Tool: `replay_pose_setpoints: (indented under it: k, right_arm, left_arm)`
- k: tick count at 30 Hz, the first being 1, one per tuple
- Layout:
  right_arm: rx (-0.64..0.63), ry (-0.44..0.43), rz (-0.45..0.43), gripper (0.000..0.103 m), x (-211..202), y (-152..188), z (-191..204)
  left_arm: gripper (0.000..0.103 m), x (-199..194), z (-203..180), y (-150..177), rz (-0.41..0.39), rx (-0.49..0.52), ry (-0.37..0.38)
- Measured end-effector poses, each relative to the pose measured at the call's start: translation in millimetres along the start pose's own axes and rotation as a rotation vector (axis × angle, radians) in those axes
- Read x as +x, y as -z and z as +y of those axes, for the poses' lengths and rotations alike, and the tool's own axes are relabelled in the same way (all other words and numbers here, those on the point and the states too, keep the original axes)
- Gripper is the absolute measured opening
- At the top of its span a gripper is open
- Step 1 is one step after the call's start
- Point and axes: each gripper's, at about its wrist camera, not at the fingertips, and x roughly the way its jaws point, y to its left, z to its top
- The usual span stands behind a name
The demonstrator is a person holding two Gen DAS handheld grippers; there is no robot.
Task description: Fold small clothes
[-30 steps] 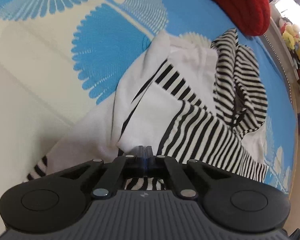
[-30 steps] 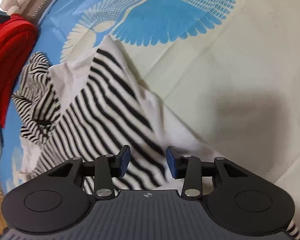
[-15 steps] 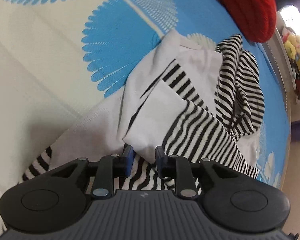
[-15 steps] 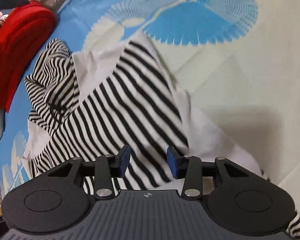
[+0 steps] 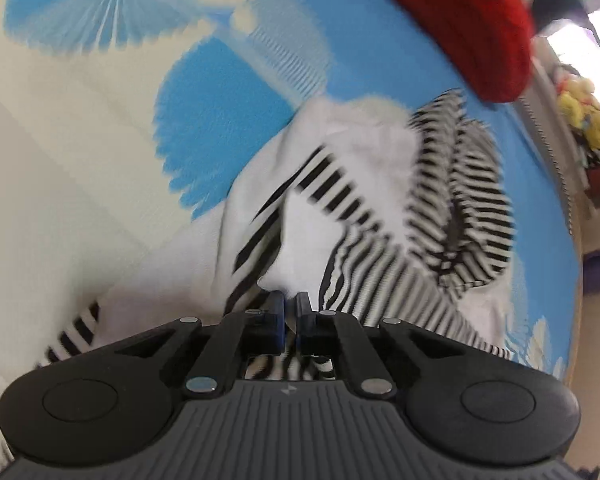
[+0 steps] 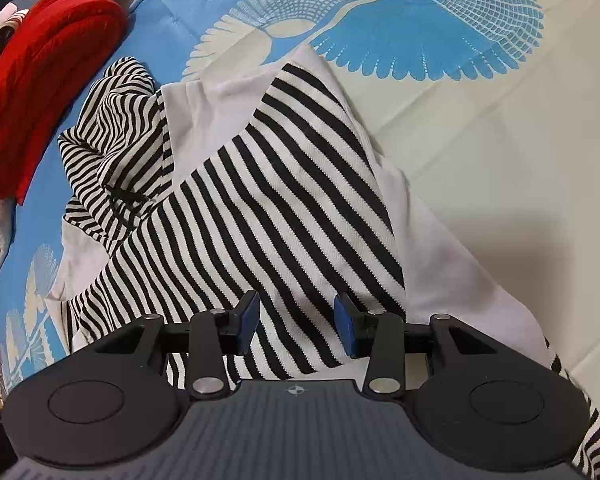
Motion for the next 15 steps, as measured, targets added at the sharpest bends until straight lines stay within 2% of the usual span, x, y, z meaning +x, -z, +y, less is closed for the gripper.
replay_pose_setpoints:
  k: [2,6,8,9,11,12,13,15]
  right_arm:
    - [0.005,0.012,-0.003,0.043,0.8,-1.0,-2.8]
    - [0.004,0.083,-0.012,0.042,6.0,-3.6,-13.0]
    - [0.023,0.088,-0.006,0.038,9.2,-5.2,-20.1]
    - [0.03,0.096,-0.01,0.034,8.4,-5.7,-21.7]
    - [0.034,0.116,-0.032,0.034,3.5,-6.4,-20.5]
    - [0.025,0.131,-0.053,0.036,-0.4,-6.4,-17.6]
    - [0.012,0.148,-0.075,0.038,-3.9,-6.4,-14.4]
    - [-0.024,0.136,-0.116,0.04,-9.7,-6.2,-7.7]
  left_arm:
    - [0.005,-12.1,-3.3,4.7,-0.013,0.007,-0.012]
    - [0.007,-0.3,6.2,10.1,0.047,-0.007,-0.143]
    - [0.007,-2.6,3.2,7.0,0.01,0.035,-0.179]
    - [0.007,-8.8,-4.9,5.5,-0.041,0.089,-0.177]
    - [0.016,-13.7,-20.7,6.2,-0.087,0.197,-0.125]
    - [0.02,-11.9,-24.4,8.2,-0.08,0.237,-0.103]
    - [0.02,-5.7,-26.6,9.6,-0.057,0.259,-0.09]
    - [0.02,12.4,-20.0,14.4,0.017,0.255,-0.095]
